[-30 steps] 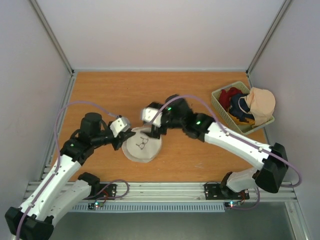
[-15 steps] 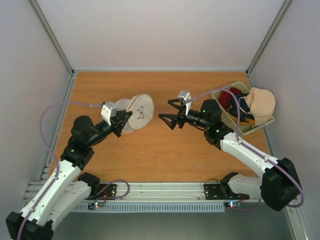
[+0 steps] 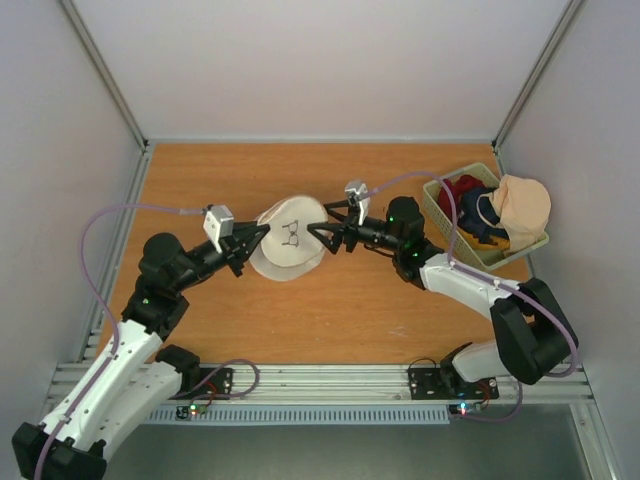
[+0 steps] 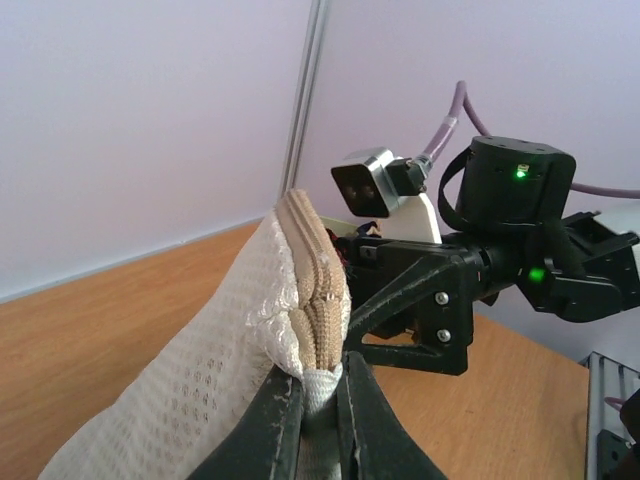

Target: Unzip the laundry bag and remove the bra

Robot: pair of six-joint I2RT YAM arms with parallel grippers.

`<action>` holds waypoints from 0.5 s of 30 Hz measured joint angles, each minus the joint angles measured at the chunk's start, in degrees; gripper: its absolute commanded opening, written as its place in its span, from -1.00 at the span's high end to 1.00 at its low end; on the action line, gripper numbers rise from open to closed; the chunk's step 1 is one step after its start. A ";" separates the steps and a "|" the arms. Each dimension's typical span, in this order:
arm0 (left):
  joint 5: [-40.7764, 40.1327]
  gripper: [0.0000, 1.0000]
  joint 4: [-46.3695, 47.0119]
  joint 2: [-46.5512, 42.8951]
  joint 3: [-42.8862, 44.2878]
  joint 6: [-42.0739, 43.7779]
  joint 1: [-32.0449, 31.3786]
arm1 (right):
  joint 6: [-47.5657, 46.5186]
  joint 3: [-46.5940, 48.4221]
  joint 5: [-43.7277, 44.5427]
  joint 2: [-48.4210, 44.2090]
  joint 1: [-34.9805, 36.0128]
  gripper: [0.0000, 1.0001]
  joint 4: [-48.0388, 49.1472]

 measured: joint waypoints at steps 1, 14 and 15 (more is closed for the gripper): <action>0.31 0.99 0.02 0.00 0.00 0.00 0.00 | -0.02 0.00 -0.42 0.26 0.04 -0.38 0.42; -4.74 -0.56 -5.70 -0.39 -0.35 -0.17 0.00 | -7.32 2.29 -5.64 -1.18 0.57 0.98 -5.14; -5.57 -0.69 -7.93 -0.66 -0.44 0.31 0.02 | -10.91 3.85 -4.85 -1.77 0.61 0.98 -9.60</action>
